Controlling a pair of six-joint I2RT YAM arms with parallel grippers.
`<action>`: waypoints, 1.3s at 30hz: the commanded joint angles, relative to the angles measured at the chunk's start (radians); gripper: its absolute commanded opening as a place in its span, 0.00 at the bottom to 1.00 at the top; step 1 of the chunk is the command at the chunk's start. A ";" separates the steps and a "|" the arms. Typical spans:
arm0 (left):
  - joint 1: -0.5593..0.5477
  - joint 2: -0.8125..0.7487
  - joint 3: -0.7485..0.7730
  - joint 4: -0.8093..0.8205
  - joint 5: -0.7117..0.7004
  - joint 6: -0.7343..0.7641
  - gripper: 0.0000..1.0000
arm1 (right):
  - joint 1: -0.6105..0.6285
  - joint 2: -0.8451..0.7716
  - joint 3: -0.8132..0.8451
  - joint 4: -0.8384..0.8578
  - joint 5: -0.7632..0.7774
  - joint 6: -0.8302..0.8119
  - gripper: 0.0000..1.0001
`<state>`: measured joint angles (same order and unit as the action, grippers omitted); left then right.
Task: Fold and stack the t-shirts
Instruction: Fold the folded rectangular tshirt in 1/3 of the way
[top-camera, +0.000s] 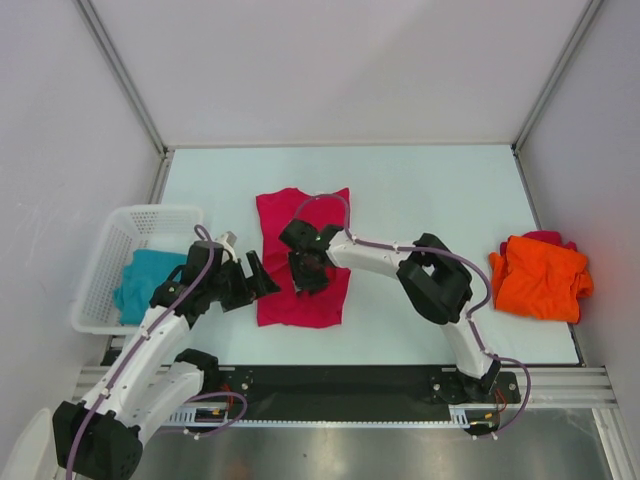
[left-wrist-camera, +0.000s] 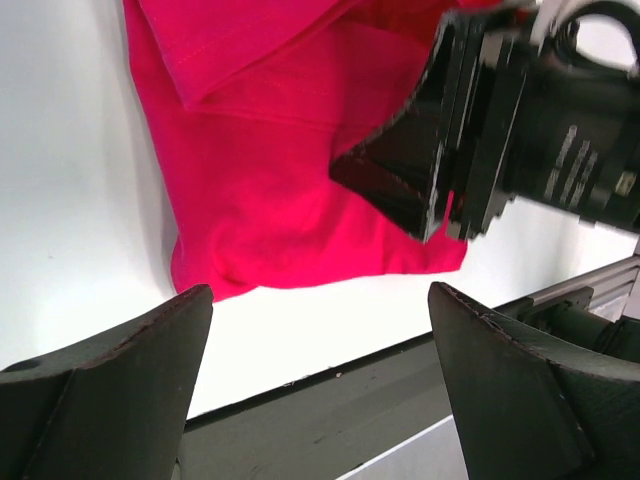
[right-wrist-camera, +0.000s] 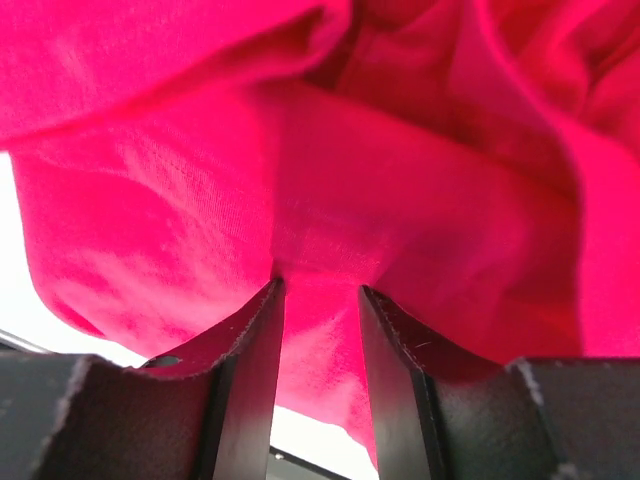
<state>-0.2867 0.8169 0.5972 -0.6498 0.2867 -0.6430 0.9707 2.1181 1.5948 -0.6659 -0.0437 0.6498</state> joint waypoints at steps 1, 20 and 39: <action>0.004 -0.013 0.013 -0.002 0.012 0.017 0.94 | -0.043 0.039 0.080 0.005 0.030 -0.052 0.42; 0.006 0.030 0.035 0.013 0.006 0.046 0.94 | -0.115 0.117 0.309 -0.121 0.102 -0.124 0.41; 0.004 0.031 0.027 0.022 0.019 0.049 0.94 | 0.037 -0.010 0.221 -0.170 0.223 -0.108 0.41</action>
<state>-0.2867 0.8593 0.5972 -0.6533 0.2920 -0.6155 0.9871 2.1612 1.8133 -0.8116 0.1307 0.5411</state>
